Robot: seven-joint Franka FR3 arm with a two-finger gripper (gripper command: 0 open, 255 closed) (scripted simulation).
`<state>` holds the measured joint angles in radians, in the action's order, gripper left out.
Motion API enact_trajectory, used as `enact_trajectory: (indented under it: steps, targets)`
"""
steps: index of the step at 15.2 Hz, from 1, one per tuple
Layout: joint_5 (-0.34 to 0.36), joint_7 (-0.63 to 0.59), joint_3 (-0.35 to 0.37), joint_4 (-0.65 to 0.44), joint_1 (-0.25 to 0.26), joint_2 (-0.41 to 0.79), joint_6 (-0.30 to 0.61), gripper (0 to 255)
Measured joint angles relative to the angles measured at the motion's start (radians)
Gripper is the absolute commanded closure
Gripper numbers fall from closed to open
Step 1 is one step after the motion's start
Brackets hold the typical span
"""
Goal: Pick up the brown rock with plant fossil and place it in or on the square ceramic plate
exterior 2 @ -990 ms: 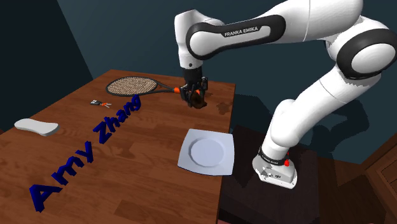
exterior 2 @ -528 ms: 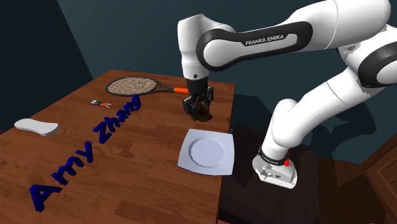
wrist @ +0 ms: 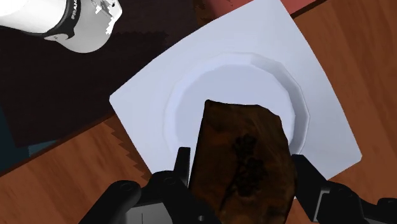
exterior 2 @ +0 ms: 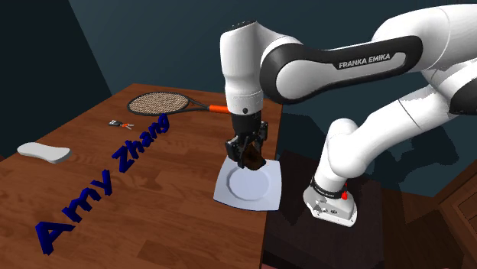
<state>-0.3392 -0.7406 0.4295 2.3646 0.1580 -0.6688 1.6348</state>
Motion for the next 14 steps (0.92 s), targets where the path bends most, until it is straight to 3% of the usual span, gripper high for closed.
enact_trajectory:
  steps: [14]
  targets:
    - [-0.054,-0.008,0.066,0.155,0.023,0.006,0.167,255]
